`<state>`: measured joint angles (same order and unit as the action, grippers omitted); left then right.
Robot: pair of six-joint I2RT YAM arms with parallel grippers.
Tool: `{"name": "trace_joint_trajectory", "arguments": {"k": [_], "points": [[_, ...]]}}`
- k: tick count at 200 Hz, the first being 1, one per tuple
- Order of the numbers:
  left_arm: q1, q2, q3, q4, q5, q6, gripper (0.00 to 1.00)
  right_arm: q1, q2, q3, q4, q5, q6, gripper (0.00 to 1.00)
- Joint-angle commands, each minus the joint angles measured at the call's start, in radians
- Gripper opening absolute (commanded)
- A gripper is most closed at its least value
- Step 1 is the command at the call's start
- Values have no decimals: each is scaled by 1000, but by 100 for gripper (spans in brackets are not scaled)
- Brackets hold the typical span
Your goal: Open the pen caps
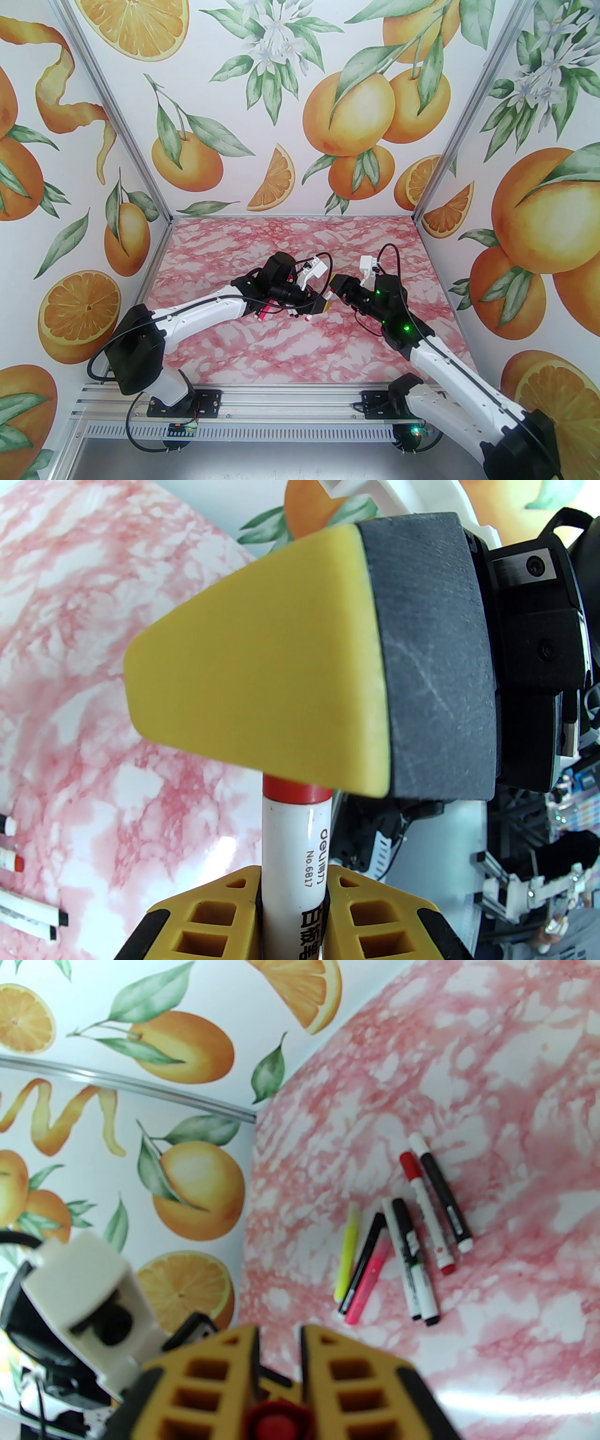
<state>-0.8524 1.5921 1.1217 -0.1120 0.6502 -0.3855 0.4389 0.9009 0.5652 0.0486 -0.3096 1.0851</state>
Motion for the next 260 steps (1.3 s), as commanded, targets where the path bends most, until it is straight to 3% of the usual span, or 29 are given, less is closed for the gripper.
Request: {"name": "trace_joint_trajectory", "arguments": {"k": [1, 26, 96, 132, 155, 216, 260], "points": [[-14, -18, -7, 37, -5, -1, 16, 1, -23, -16, 36, 45, 15, 16], [-21, -21, 6, 0, -46, 30, 10, 2, -38, -23, 14, 76, 8, 16], [-122, -39, 41, -212, -388, 173, 5, -2, -72, 39, -171, 306, -6, 15], [-184, -46, 39, -243, -527, 201, 4, -25, -58, 69, -213, 355, -2, 15], [-185, -52, 17, -211, -471, 188, 4, -56, -50, 76, -202, 333, 1, 14], [-108, -94, -36, -92, -147, 110, 5, -156, -77, 51, -32, 101, -69, 14], [-69, -113, -71, -24, -63, 64, 5, -173, -94, 51, 8, 47, -96, 14]]}}
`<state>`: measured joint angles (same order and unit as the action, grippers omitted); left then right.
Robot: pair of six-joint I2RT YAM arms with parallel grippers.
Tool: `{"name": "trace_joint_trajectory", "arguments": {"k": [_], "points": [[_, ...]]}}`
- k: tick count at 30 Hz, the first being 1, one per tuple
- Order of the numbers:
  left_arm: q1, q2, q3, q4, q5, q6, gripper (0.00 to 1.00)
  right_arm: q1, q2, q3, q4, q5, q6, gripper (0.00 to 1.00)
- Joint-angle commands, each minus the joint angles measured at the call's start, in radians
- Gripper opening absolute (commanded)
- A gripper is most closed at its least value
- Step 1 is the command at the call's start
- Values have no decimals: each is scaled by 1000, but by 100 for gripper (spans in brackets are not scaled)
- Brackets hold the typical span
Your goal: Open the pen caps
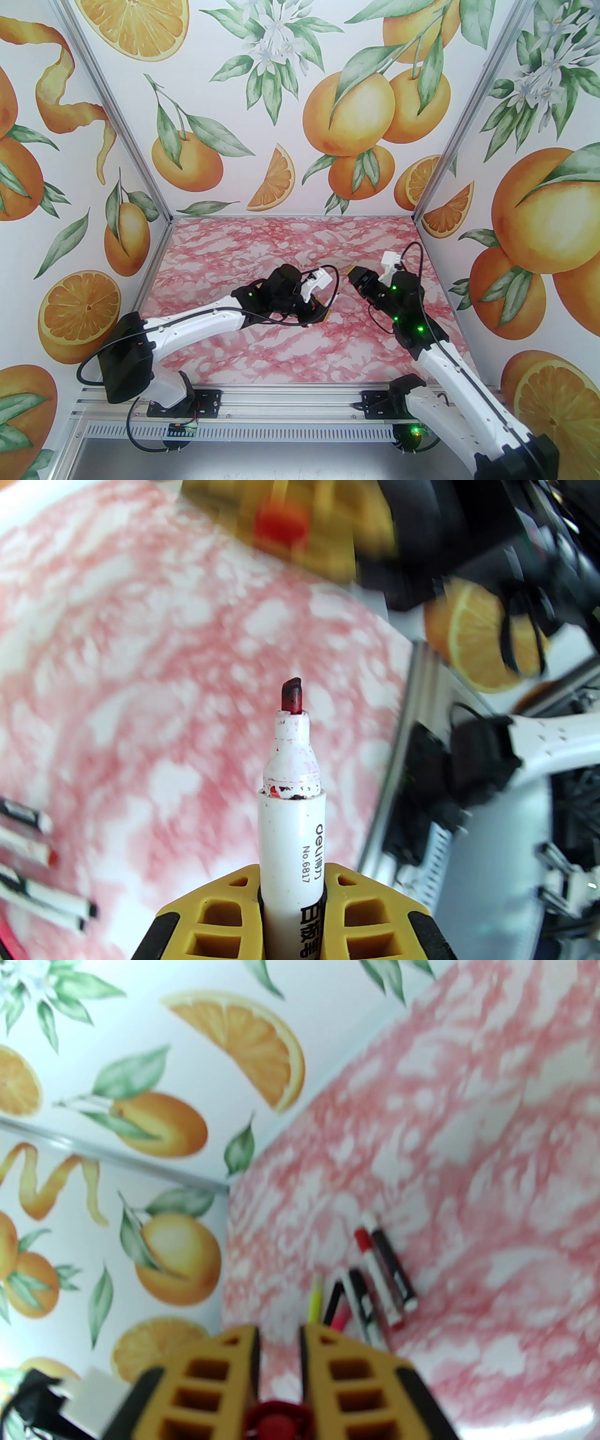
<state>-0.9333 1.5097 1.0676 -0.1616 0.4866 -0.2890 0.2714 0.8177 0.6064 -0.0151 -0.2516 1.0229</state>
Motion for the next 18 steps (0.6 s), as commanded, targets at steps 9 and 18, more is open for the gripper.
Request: {"name": "trace_joint_trajectory", "arguments": {"k": [9, 18], "points": [[61, -140, -70, 28, -50, -49, 4, 4, 34, 89, -219, 11, -215, 16], [190, -393, -217, -50, -233, -82, 4, 129, 152, 151, -473, 209, -424, 17]]}}
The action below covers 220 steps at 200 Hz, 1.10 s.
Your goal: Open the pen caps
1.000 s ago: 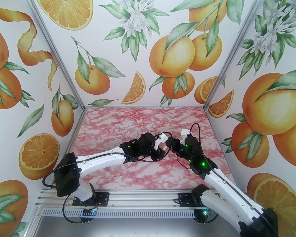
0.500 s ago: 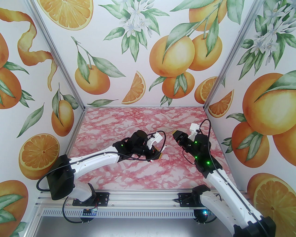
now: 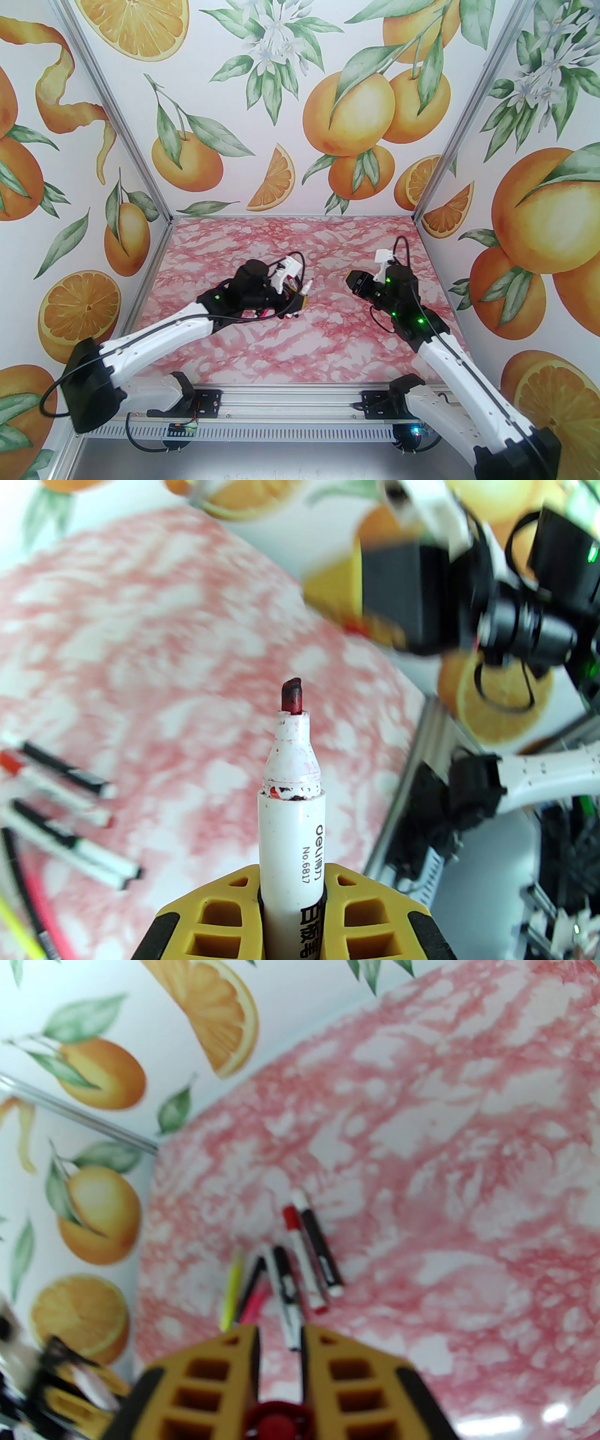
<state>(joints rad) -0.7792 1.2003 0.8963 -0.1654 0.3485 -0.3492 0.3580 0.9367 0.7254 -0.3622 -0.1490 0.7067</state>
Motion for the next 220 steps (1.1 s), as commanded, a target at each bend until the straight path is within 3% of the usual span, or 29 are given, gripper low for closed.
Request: {"name": "trace_joint_trajectory", "arguments": {"k": [1, 36, 70, 138, 220], "points": [[47, -117, -59, -77, -129, -23, 4, 62, 49, 34, -134, 139, -119, 17], [70, -219, -87, -234, -296, 1, 5, 124, 137, 11, -120, 227, -163, 17], [81, -279, -148, -246, -344, -40, 6, 171, 203, -41, -34, 305, -178, 18], [82, -312, -183, -306, -421, -91, 6, 213, 284, -134, 143, 396, -174, 18], [86, -260, -197, -250, -384, -112, 6, 220, 409, -161, 246, 393, -163, 18]]}}
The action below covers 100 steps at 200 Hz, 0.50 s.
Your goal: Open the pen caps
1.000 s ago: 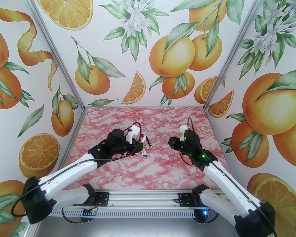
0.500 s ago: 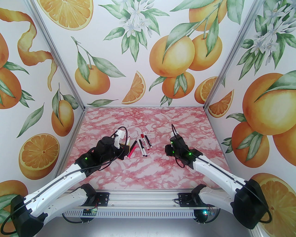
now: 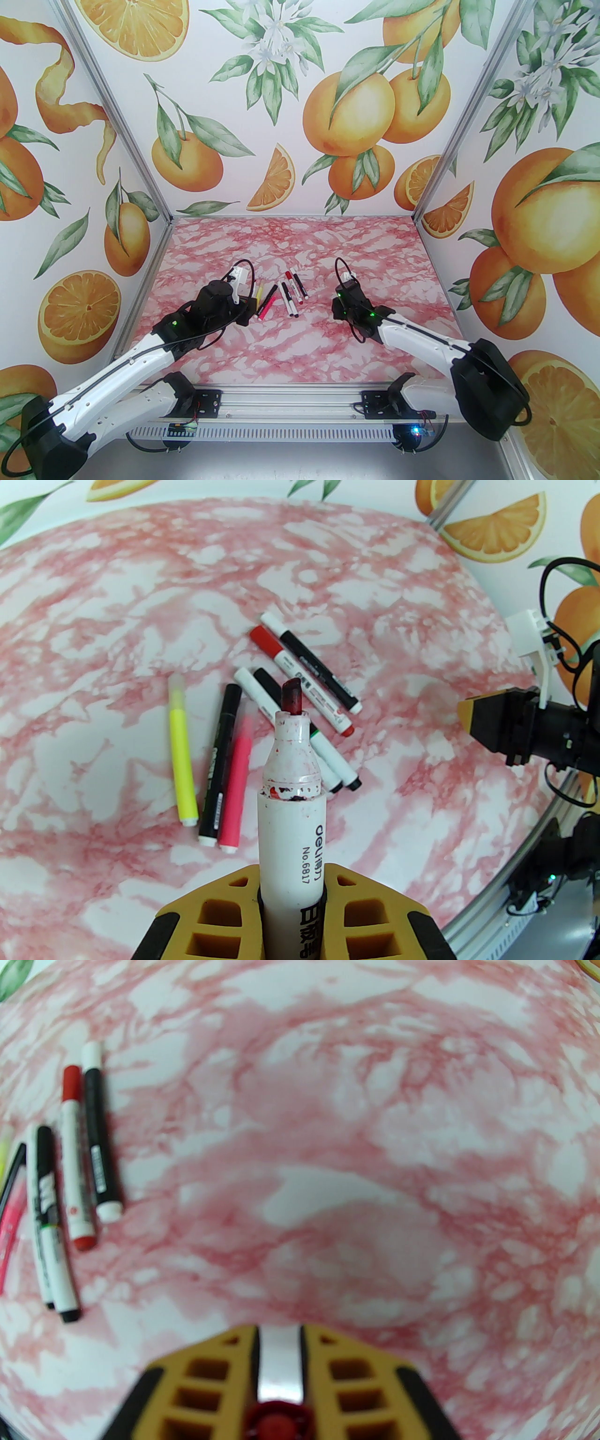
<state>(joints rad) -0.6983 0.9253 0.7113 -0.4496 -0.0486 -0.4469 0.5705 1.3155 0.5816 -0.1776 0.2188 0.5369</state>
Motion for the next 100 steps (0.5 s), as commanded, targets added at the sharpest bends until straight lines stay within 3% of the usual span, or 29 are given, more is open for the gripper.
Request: {"name": "trace_joint_trajectory", "arguments": {"k": [1, 100], "points": [[5, 16, -12, 34, 14, -15, 6, 9, 31, -18, 63, 26, 6, 18], [5, 68, 1, 64, 20, -8, 6, 34, 136, -45, 134, 96, 19, 21]]}}
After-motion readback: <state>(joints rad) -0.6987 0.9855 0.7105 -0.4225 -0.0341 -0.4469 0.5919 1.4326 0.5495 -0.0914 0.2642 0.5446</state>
